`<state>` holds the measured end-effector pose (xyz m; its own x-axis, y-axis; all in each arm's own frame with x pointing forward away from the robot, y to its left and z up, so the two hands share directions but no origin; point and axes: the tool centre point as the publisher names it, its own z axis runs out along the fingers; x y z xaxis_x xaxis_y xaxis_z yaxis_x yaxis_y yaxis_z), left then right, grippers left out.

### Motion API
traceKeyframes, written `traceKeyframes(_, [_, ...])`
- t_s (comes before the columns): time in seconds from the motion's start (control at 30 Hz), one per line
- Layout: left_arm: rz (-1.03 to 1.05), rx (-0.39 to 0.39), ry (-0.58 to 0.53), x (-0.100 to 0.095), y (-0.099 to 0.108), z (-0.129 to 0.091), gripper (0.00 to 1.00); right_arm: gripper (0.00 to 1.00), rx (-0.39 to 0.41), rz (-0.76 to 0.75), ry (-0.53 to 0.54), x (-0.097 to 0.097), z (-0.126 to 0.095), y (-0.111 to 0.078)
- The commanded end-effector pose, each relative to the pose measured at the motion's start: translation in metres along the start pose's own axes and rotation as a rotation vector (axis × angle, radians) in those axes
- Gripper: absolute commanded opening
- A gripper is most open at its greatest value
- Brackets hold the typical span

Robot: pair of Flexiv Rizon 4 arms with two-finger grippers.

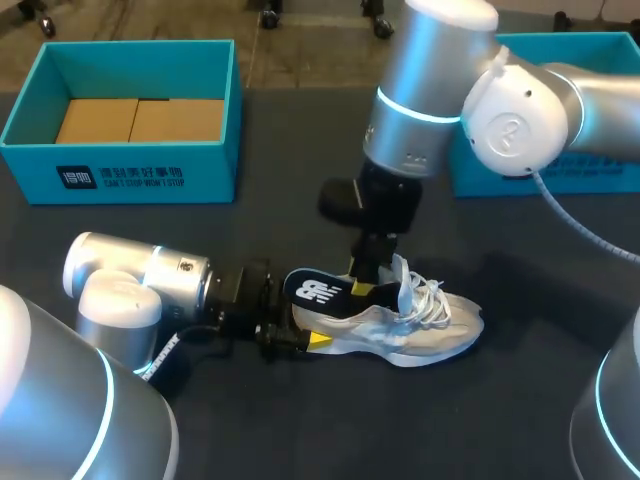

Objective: Take the shoe out of the shoebox, open the shoe tongue, remove and reinsert the insole, then place the shoe into the shoebox

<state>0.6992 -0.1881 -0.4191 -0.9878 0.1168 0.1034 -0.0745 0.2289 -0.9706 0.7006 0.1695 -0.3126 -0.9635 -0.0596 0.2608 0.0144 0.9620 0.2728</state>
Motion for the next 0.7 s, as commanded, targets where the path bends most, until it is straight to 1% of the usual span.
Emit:
traceKeyframes(0.03, [0.000, -0.001, 0.001, -0.001, 0.000, 0.001, 0.00, 0.40, -0.013, -0.003, 0.011, -0.008, 0.008, 0.003])
traceKeyframes(0.1, [0.000, -0.001, 0.001, -0.001, 0.000, 0.001, 0.00, 0.42, -0.019, -0.010, 0.015, -0.009, 0.008, 0.006])
traceKeyframes(0.23, [0.000, -0.001, 0.001, -0.001, 0.000, 0.001, 0.00, 0.42, -0.023, -0.015, 0.028, -0.008, 0.011, 0.011])
traceKeyframes(0.43, [0.000, -0.001, 0.001, -0.001, 0.000, 0.001, 0.00, 0.42, -0.025, 0.000, 0.067, 0.000, 0.020, 0.010])
traceKeyframes(0.63, [0.000, -0.001, 0.001, -0.001, 0.000, 0.001, 0.00, 0.38, -0.056, 0.021, 0.104, 0.003, 0.030, 0.006])
traceKeyframes(0.7, [0.000, -0.001, 0.001, -0.001, 0.000, 0.001, 0.00, 0.35, -0.059, 0.021, 0.107, 0.004, 0.031, 0.007])
